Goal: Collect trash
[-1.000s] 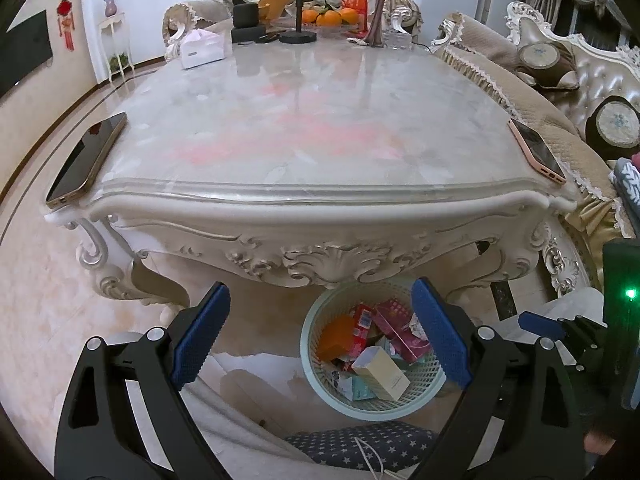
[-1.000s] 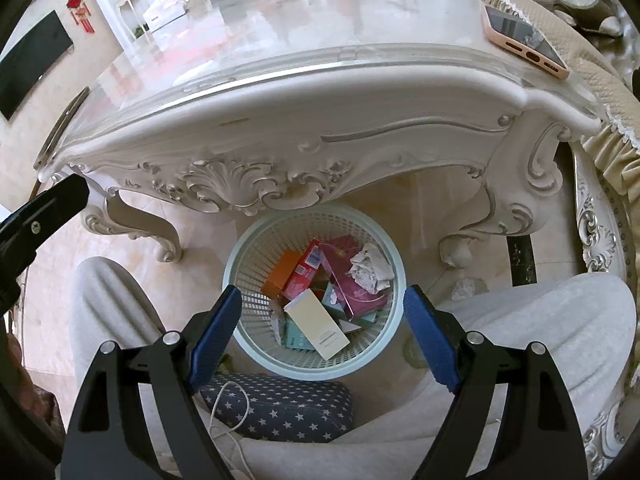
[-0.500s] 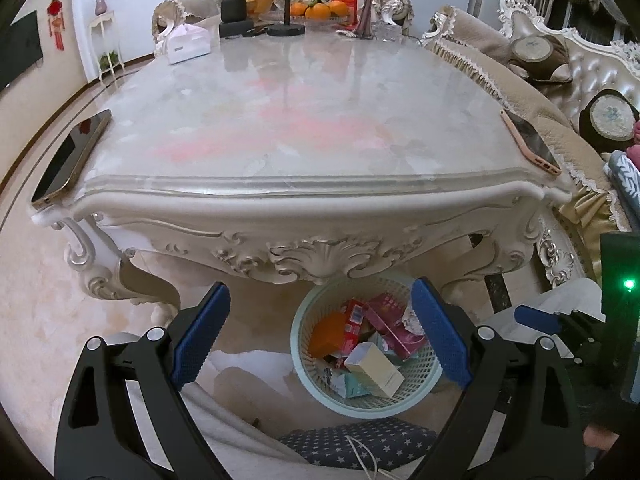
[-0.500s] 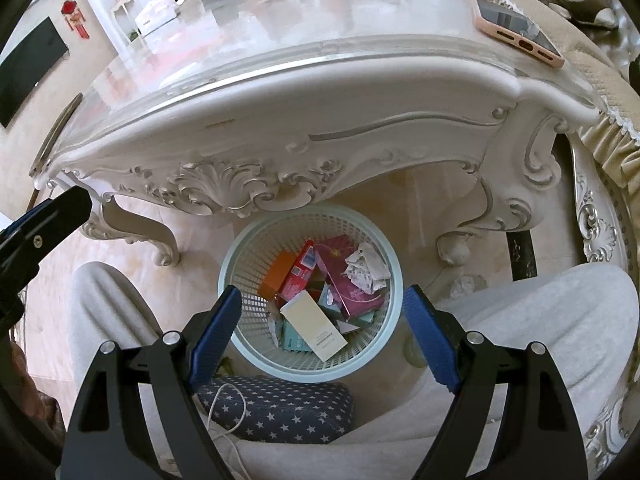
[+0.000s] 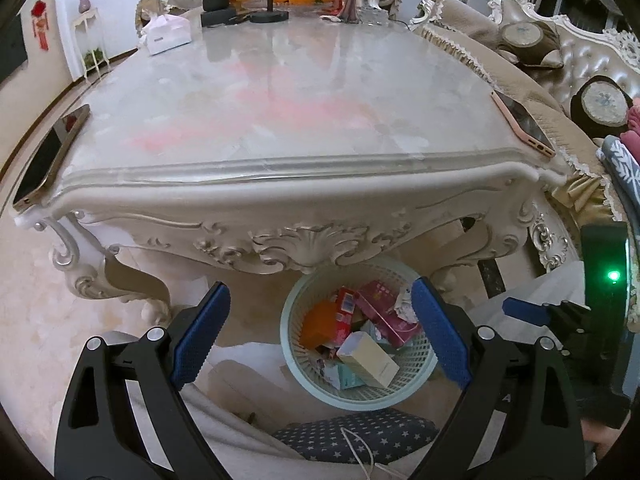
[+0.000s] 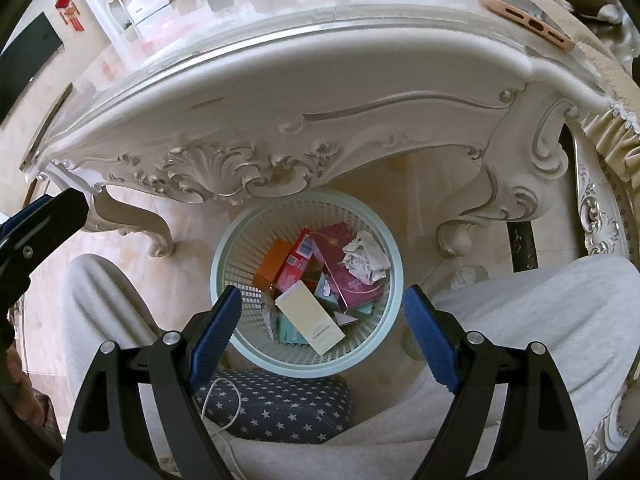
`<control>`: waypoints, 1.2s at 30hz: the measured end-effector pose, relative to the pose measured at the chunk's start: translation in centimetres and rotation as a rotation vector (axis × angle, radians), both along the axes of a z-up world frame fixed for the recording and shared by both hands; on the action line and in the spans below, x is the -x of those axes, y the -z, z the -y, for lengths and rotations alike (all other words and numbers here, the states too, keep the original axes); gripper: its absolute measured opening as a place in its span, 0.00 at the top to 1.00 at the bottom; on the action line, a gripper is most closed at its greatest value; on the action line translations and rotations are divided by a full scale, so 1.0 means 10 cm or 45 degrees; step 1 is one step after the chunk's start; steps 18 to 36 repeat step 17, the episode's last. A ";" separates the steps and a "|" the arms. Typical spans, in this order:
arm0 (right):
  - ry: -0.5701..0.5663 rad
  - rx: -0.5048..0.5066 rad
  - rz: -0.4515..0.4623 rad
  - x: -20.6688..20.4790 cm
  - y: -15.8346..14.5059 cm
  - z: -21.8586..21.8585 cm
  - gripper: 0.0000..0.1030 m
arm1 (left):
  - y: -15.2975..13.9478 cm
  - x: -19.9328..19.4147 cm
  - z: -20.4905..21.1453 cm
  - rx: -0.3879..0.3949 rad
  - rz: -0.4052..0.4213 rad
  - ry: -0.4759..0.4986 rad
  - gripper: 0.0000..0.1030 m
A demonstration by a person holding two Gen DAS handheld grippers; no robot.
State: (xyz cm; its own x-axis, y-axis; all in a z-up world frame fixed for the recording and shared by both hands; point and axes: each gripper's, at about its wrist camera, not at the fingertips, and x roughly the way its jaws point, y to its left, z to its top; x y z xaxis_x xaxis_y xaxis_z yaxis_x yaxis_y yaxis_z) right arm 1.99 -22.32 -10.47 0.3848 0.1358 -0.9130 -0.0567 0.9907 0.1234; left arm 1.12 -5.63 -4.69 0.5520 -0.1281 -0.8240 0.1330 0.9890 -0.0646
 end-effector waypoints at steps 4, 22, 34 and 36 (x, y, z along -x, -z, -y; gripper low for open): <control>-0.008 -0.003 -0.012 -0.01 0.03 0.00 0.23 | -0.02 0.02 -0.03 -0.008 0.019 -0.025 0.13; -0.012 0.003 -0.001 0.00 0.02 -0.03 0.23 | -0.07 0.03 -0.03 -0.033 0.031 -0.047 0.13; -0.012 0.003 -0.001 0.00 0.02 -0.03 0.23 | -0.07 0.03 -0.03 -0.033 0.031 -0.047 0.13; -0.012 0.003 -0.001 0.00 0.02 -0.03 0.23 | -0.07 0.03 -0.03 -0.033 0.031 -0.047 0.13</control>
